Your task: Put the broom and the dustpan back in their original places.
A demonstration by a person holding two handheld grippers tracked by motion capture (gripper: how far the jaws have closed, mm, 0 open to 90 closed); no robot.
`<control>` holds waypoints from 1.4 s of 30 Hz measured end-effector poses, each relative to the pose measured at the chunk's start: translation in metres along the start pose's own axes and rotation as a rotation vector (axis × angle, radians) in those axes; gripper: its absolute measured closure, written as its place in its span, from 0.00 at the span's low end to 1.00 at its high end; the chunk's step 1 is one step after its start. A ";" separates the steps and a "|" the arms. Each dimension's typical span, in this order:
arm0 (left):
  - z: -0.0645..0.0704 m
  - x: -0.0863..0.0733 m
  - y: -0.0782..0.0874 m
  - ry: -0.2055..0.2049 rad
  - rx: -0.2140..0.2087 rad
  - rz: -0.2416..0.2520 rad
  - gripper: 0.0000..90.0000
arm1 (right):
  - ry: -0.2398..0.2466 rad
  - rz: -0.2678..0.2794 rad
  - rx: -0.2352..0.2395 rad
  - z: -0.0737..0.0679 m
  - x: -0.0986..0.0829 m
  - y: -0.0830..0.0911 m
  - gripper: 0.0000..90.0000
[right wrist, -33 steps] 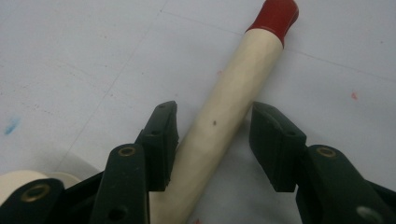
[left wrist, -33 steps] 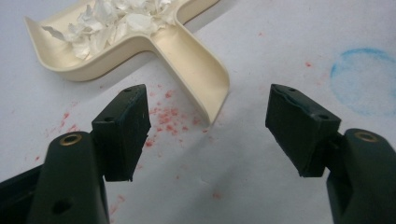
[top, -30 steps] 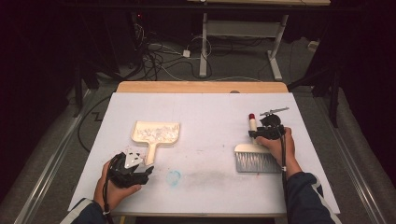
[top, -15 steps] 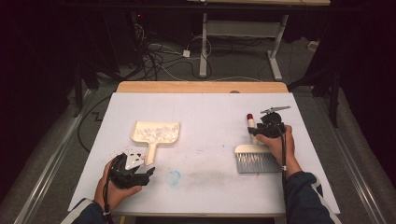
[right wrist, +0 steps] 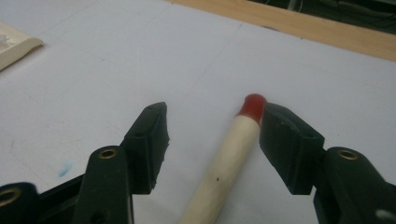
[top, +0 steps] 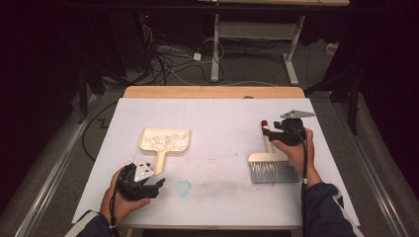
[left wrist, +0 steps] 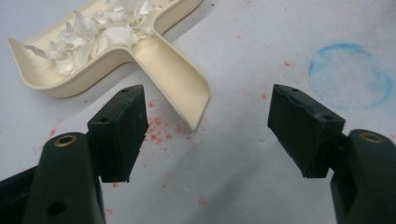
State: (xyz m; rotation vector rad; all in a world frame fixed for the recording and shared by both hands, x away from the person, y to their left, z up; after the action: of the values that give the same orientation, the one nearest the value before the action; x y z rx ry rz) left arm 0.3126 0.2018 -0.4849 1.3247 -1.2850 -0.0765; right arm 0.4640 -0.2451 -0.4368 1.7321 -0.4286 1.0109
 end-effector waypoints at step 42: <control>0.001 0.002 0.005 -0.001 0.003 0.054 0.27 | 0.167 0.253 0.028 -0.060 -0.005 0.054 0.26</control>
State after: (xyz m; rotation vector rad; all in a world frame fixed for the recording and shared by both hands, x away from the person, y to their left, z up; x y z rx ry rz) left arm 0.3093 0.2014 -0.4806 1.2922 -1.3211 -0.0379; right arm 0.3987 -0.2133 -0.4021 1.6300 -0.5368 1.3369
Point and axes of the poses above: each handheld gripper's, and its own axes: y roughly backward along the jaws, x roughly out of its top, z roughly to its right, the point moved 2 cm from there along -y, roughly forward along the jaws, and after that the axes turned 9 degrees about -y, right-handed, at the moved point
